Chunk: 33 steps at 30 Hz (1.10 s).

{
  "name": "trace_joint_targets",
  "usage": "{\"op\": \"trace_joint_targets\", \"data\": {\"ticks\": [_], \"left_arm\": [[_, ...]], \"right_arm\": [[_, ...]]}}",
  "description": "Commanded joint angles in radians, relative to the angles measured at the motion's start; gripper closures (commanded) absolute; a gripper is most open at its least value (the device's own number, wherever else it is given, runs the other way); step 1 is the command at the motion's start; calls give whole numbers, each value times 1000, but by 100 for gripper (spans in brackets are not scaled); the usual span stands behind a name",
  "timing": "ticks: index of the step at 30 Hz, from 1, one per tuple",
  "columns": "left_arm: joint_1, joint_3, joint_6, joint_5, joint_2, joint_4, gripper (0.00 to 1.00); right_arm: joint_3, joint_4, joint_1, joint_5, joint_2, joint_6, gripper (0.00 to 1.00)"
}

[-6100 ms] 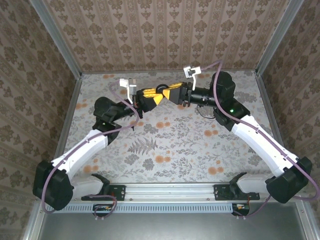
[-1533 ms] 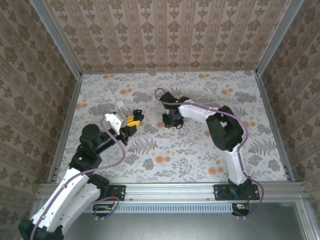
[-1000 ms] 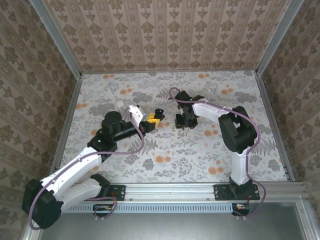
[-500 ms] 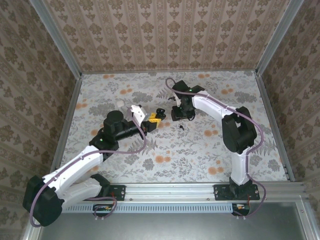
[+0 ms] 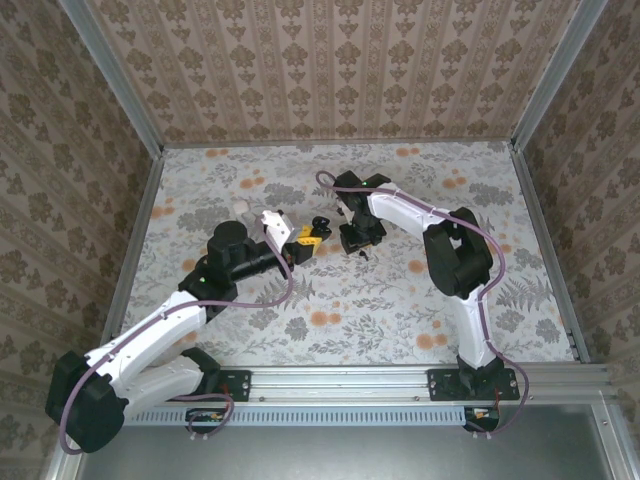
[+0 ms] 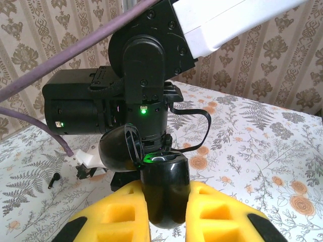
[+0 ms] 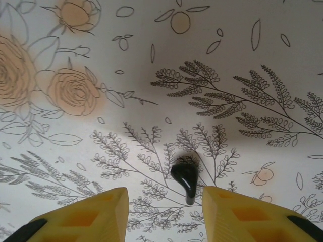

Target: Insert wireless bluetooth earbuds into charging case

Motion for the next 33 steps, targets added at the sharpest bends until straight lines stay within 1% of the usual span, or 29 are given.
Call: {"op": "trace_joint_targets", "data": {"ticks": [1,4,8,14,25,33], "left_arm": [[-10,27,24,-3,-1,-3,100],[-9,27,27,-3,0,-4,100],[-9,27,29,-5,0,-5,100],[-8,29,28,-7,-1,-14,100],[-10,35,30,-7,2,-15,100],[-13,36,29,-6,0,-20,100]], "right_arm": [[24,-49,3,47,35,-25,57],[24,-50,3,48,45,-27,58],[22,-42,3,55,60,-31,63],[31,-40,3,54,77,-35,66],[27,-51,3,68,97,-37,67],[37,-54,3,66,105,-32,77]]}}
